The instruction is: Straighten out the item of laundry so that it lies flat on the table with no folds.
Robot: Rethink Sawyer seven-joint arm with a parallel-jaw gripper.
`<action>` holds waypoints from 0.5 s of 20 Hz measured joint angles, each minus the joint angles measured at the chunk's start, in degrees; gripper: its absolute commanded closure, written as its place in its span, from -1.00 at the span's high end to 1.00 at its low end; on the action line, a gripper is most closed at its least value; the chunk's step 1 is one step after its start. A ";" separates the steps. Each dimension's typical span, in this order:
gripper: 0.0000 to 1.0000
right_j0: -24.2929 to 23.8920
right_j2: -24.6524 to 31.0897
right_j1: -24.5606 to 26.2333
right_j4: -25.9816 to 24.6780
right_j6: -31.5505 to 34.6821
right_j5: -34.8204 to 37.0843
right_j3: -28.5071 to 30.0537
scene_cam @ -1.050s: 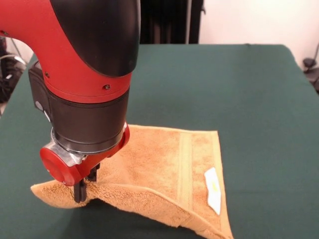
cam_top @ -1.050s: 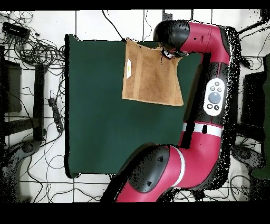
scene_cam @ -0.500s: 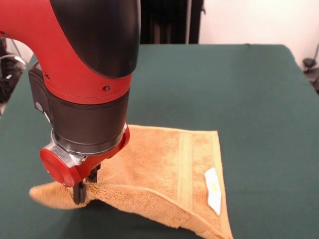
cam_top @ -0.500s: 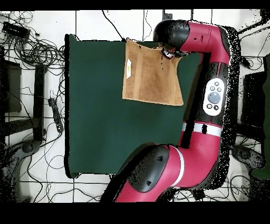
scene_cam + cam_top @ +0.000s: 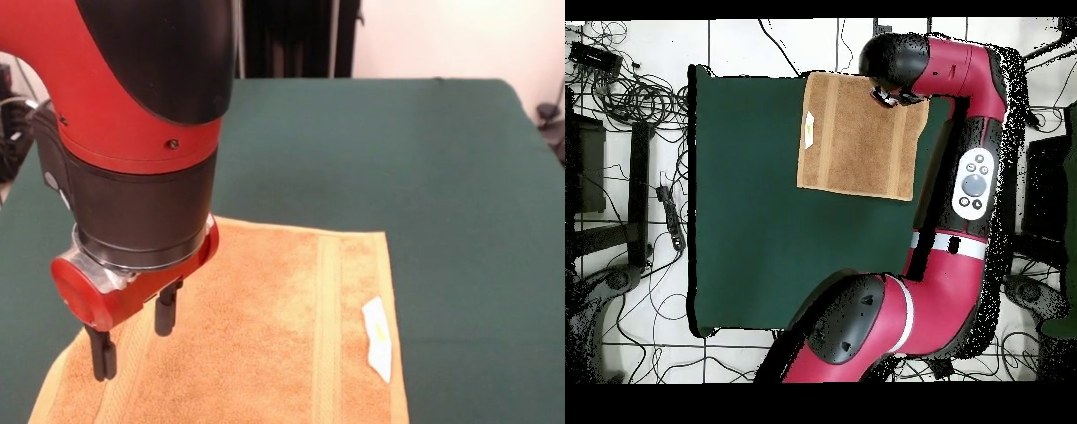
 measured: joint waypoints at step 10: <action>1.00 0.00 0.00 0.01 0.09 0.00 0.00 -1.31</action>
